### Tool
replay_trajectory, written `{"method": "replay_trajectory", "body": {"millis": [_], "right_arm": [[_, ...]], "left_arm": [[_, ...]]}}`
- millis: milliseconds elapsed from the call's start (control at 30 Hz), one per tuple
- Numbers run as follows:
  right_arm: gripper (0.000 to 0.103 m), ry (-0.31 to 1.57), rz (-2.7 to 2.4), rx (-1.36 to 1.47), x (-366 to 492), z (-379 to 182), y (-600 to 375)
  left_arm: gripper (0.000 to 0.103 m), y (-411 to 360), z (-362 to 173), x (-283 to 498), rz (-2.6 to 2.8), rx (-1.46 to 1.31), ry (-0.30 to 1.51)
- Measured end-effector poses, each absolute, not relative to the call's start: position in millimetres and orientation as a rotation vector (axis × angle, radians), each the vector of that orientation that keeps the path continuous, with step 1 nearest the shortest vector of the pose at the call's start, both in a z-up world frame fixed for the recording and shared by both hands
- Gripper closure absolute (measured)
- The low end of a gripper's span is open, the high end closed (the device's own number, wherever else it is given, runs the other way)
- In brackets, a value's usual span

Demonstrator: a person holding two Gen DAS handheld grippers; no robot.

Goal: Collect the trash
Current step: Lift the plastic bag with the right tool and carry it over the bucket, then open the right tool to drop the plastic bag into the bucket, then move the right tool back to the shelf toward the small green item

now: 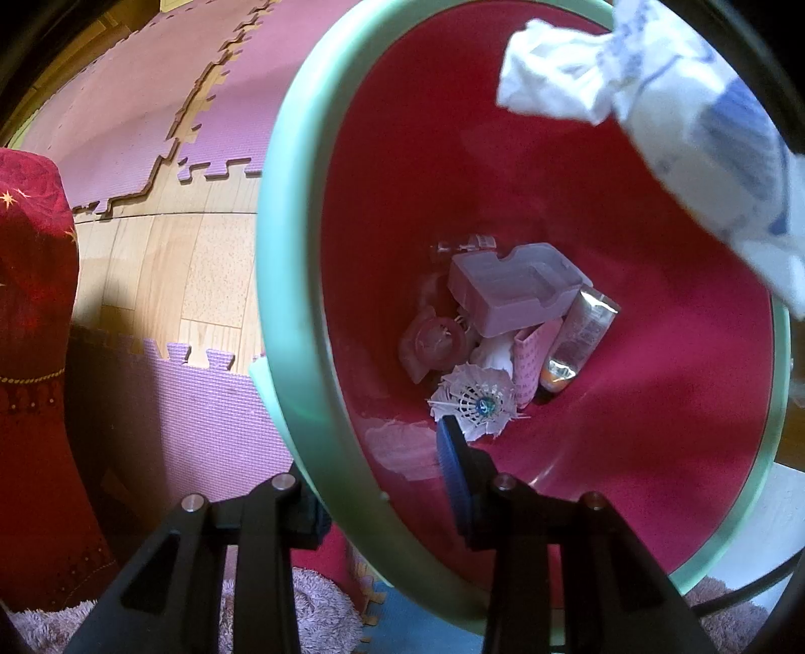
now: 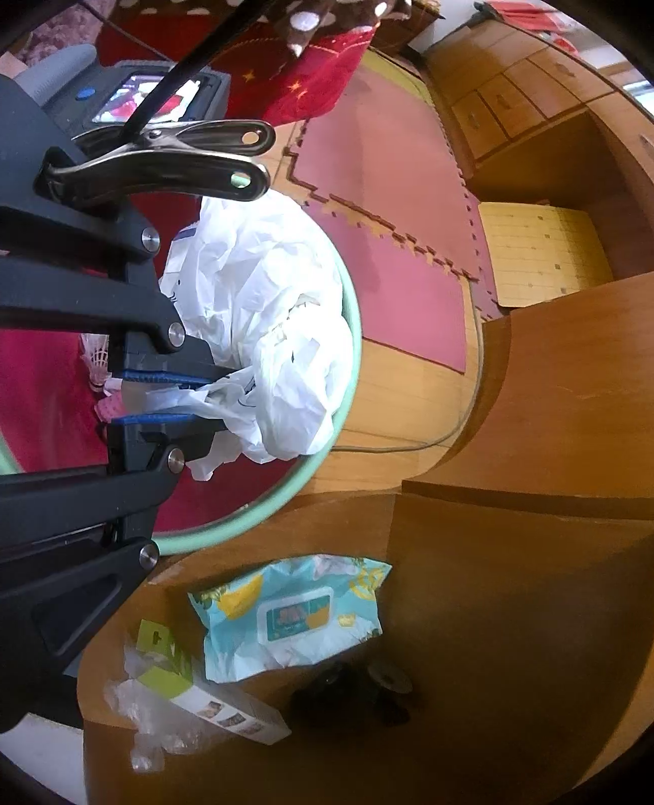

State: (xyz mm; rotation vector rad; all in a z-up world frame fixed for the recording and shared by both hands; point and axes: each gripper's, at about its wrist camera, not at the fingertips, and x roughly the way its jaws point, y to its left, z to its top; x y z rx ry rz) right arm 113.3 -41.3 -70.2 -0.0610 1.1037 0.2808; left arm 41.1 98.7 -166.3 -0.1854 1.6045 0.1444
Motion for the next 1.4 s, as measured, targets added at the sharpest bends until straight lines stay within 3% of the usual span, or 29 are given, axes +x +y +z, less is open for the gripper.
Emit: {"method": "replay_trajectory", "body": {"millis": [100,367,467,1000,1400], "right_arm": [[0.093,1.120,0.288,-0.058,114,-76,-41],[0.074,1.129,0.294,-0.044,115,-79,-41],[0.072,1.127,0.302,-0.044,114,-78,-40],[0.071,1.126,0.322,-0.046,110,-70,-38],[0.071,1.087,0.385,-0.085,86,-32,-36]], "left_arm": [[0.065,99,-166,41,0.144,-0.186,1.605],[0.065,99,-166,41,0.144,-0.186,1.604],[0.065,99,-166,40,0.144,-0.186,1.604],[0.065,99,-166,40,0.144,-0.186,1.604],[0.065,99,-166,40,0.143,-0.186,1.604]]}}
